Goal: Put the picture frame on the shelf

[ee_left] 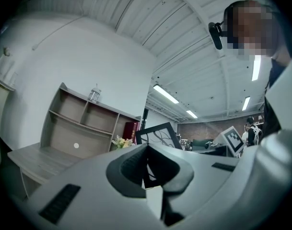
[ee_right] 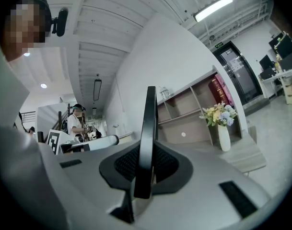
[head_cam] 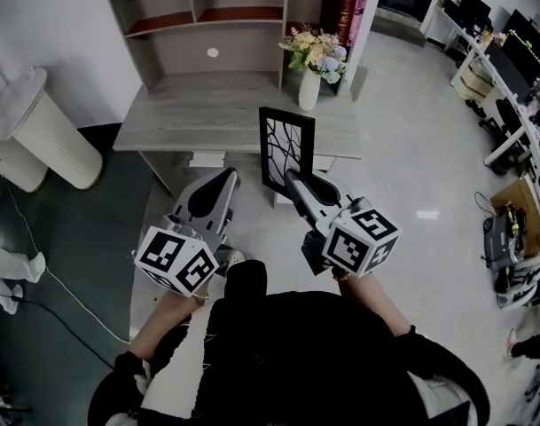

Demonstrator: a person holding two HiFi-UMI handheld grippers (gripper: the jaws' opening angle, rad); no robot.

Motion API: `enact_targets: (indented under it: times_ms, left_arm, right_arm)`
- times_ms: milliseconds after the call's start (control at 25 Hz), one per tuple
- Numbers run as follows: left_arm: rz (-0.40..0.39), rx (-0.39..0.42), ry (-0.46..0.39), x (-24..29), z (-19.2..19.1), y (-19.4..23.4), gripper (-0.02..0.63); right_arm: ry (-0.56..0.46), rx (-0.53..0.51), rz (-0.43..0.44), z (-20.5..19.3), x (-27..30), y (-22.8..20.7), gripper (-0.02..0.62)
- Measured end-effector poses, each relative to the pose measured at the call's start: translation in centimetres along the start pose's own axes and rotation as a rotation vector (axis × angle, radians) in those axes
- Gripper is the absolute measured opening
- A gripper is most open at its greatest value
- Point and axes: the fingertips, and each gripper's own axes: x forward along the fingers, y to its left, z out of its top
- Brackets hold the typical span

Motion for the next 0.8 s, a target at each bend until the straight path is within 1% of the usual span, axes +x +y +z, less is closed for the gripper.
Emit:
enact_targets:
  times_ms: [400,640,800]
  left_arm:
    - [0.001,-0.032,-0.015,2.4,0.4,4.7,0.012]
    - [-0.027,-0.042,-0.009,5.0,0.7,8.3,0.012]
    - [-0.045,-0.044,-0.013,7.4,1.8,11.4,0.012]
  right_arm:
    - [0.019,0.002,-0.025,0.1,4.5,-2.0,0.049]
    - [0.012,0.003,-0.046,0.9,8.4,-3.6,0.049]
    - [-0.001,-0.003,-0.068,2.1,11.8,-5.2,0.049]
